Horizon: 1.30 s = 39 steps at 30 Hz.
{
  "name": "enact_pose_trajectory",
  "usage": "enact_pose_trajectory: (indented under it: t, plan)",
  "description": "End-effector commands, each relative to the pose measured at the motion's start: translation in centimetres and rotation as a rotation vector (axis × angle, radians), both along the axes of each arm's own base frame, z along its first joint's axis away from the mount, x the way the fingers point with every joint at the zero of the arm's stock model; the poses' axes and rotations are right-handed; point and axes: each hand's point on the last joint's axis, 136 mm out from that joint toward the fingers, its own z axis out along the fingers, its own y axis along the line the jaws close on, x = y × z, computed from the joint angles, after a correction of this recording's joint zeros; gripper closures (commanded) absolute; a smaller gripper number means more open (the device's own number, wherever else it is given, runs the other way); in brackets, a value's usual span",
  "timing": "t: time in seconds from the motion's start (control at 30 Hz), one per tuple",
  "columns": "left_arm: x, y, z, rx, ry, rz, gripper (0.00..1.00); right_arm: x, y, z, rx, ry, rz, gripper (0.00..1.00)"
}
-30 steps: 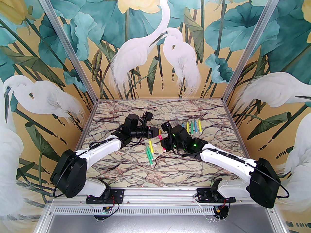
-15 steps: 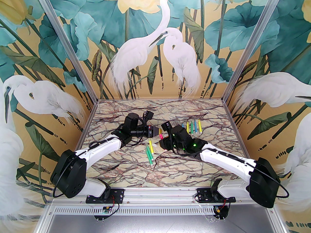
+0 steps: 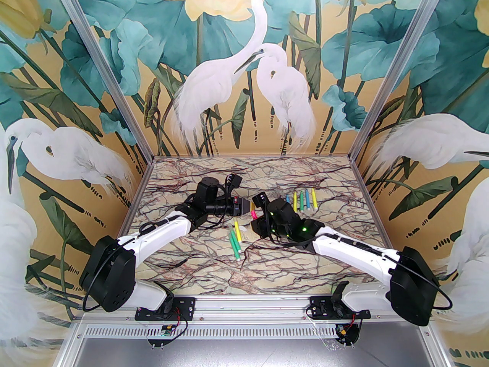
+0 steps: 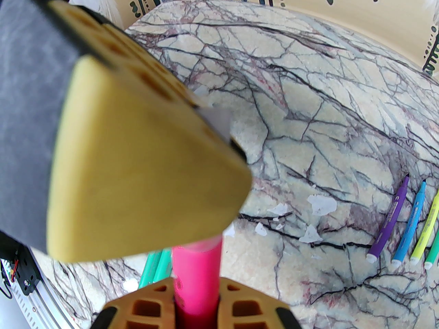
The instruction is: Open the pen caps
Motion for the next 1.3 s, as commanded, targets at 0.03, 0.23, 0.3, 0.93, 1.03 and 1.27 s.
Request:
enact_pose_trajectory:
  t: [0.03, 0.23, 0.3, 0.93, 1.03, 1.27]
  plan:
    - [2.6, 0.9, 1.6, 0.056, -0.057, 0.114, 1.00, -1.2, -2.1, -3.0, -0.088, 0.041, -0.014, 1.00]
    - [4.3, 1.7, 2.6, 0.078, -0.072, 0.181, 1.00, -2.1, -3.4, -4.6, -0.125, 0.049, -0.010, 1.00]
    - [4.7, 1.9, 3.0, 0.077, -0.074, 0.201, 1.00, -2.4, -3.6, -4.8, -0.125, 0.046, -0.006, 1.00]
    - [7.9, 3.6, 2.3, 0.113, -0.018, 0.263, 1.00, -1.3, -5.6, -5.2, -0.132, 0.000, -0.087, 1.00]
    - [9.0, 5.5, -0.6, 0.274, 0.003, 0.340, 1.00, 1.0, -6.6, -4.8, -0.133, 0.003, -0.182, 1.00]
    - [10.3, 8.2, -5.7, 0.540, 0.079, 0.398, 1.00, 6.8, -7.6, -5.2, -0.165, 0.052, -0.370, 1.00]
